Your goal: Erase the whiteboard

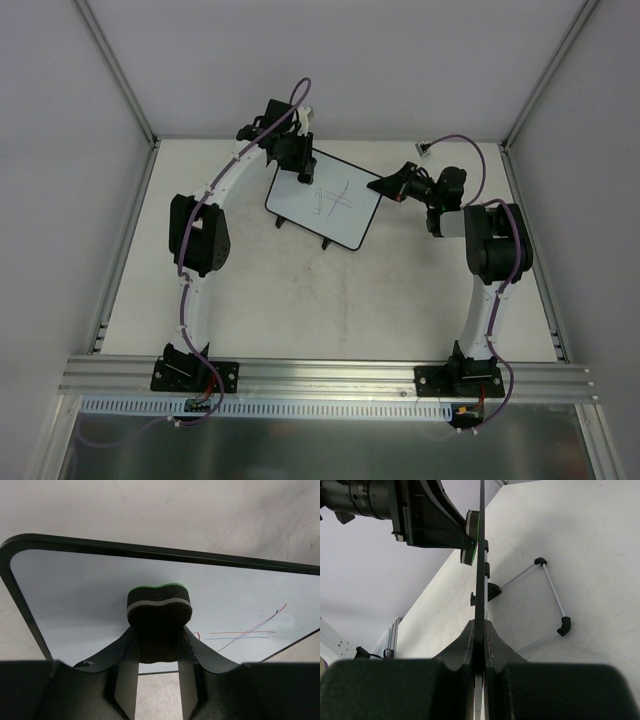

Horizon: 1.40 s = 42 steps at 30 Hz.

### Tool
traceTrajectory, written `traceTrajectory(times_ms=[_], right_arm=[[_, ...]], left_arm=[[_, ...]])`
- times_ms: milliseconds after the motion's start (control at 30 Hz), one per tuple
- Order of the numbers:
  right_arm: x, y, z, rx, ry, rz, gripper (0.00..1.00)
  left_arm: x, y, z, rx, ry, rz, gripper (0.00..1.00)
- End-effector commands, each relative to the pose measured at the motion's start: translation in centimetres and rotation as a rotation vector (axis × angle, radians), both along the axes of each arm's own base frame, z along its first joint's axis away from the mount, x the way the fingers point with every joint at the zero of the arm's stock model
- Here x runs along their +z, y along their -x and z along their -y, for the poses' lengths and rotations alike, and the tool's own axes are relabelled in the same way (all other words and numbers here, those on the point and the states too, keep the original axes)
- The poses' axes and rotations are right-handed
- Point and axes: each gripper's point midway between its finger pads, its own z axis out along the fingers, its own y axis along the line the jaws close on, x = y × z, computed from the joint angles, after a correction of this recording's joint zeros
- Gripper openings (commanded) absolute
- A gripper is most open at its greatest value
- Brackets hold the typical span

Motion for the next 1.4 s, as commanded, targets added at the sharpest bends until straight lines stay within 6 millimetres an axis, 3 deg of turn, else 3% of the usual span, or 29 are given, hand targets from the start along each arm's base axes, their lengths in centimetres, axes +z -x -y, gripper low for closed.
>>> traceTrajectory(times_ms=[0,133,267,433,567,767,1033,1367], right_arm=[[5.8,2.6,-1.4,0.119,0.01,0.284,0.0],[5.8,2.5,-1.4,0.119,0.01,0.281,0.0],[5.8,2.5,-1.3,0.116,0.01,0.284,0.0],[5.8,2.5,-1.3,0.114,0.01,0.282,0.0],[5.8,2.5,-1.4,0.114,0.009,0.281,0.0],[5.8,2.5,-1.2,0.108,0.01,0.282,0.0],[5.9,2.5,-1.1,0.102,0.009,0.283,0.0],[6.0,2.7,-1.1,0.106,0.007,0.284,0.0]], left_arm=[[-1.7,1.5,0.6,-0.062,0.029,-0.075,0.0],[-3.1,3.6,0.6,-0.096,0.038,-0.149,0.0],[-5.0,5.7,-0.7,-0.077,-0.011,-0.209,0.0],[-6.9,6.8,-2.8,-0.013,-0.095,-0.243,0.0],[-8.1,8.3,-3.4,0.006,-0.124,-0.275,0.0],[-8.6,9.1,-2.5,0.012,-0.165,-0.254,0.0],[-8.7,8.5,0.1,0.011,-0.146,-0.201,0.0],[-5.8,5.0,2.4,0.03,-0.075,-0.085,0.0]])
